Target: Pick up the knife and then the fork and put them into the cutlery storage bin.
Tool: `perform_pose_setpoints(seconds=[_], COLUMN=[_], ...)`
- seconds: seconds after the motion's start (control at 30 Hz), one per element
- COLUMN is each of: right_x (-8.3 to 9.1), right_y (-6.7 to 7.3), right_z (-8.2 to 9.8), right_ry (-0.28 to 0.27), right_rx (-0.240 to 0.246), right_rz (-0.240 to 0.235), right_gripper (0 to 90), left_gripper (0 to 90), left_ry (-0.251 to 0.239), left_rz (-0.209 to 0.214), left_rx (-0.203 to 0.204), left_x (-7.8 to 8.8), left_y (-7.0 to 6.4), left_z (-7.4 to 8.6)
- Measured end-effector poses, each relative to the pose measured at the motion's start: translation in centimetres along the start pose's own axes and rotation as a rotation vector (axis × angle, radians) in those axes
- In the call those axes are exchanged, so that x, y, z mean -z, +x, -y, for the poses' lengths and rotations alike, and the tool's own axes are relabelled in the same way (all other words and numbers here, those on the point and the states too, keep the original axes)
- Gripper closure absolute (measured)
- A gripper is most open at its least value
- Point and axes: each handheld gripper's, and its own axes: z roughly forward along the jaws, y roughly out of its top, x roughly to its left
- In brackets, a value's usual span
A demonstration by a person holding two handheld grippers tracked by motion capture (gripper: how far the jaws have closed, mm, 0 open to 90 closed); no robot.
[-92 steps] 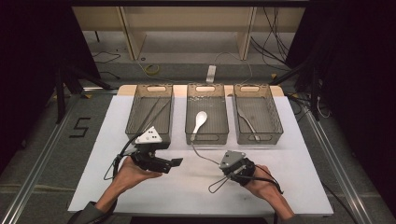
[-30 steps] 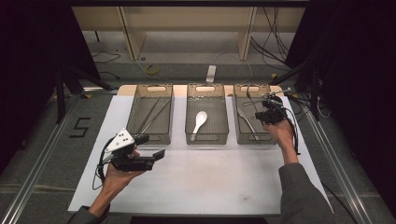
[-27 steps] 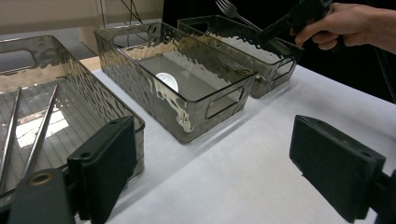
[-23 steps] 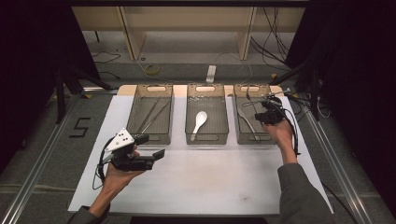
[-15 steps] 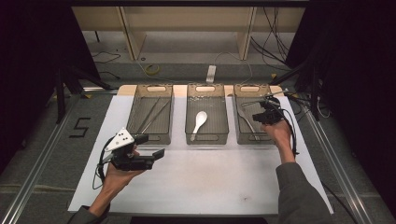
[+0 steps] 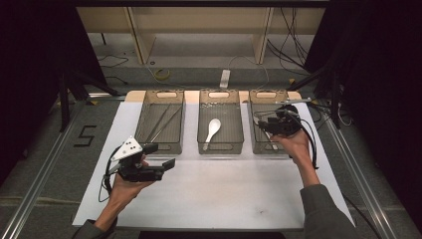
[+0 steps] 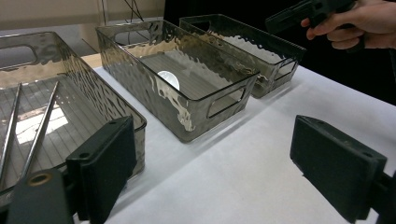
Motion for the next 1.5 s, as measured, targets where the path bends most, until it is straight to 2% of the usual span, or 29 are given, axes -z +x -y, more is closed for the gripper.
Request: perform_pose_setpoints(seconds=[0.17,0.3,0.5,0.67,0.9,1.03,1.2,1.5], right_x=[1.1,1.5,2.3,3.0,3.3,3.3,3.5,4.4], right_y=[1.4,2.4,3.6,4.3,5.3,5.6,5.8,6.6], right_z=[0.7,1.3,2.3,3.0,4.4,5.0,5.8,7.3], right_ry=[-0.052,-0.061,-0.114,-0.164,-0.178,-0.188,-0.207,-0.239], right_rx=[0.006,0.011,0.011,0.012,0.038,0.071,0.057,0.070], right_rz=[-0.059,-0.091,-0.149,-0.153,-0.181,-0.174,-0.200,-0.210], right_gripper=[45.6,38.1,33.8,32.3,29.5,29.7,28.3,26.8], left_gripper=[13.7,13.7,13.7,13.7,13.5,13.5,13.5,13.5], left_ry=[0.000,-0.002,-0.003,-0.007,-0.007,-0.006,-0.008,-0.004], left_rz=[0.008,0.008,0.014,0.015,0.020,0.022,0.028,0.038], left_rx=[0.009,0.010,0.015,0.020,0.023,0.026,0.022,0.027], left_x=[0.0,0.1,0.0,0.1,0.1,0.0,0.1,0.1], left_y=[0.1,0.0,0.1,0.0,0.1,0.1,0.1,-0.1], left_z=[0.0,0.0,0.0,0.0,0.0,0.0,0.0,0.0])
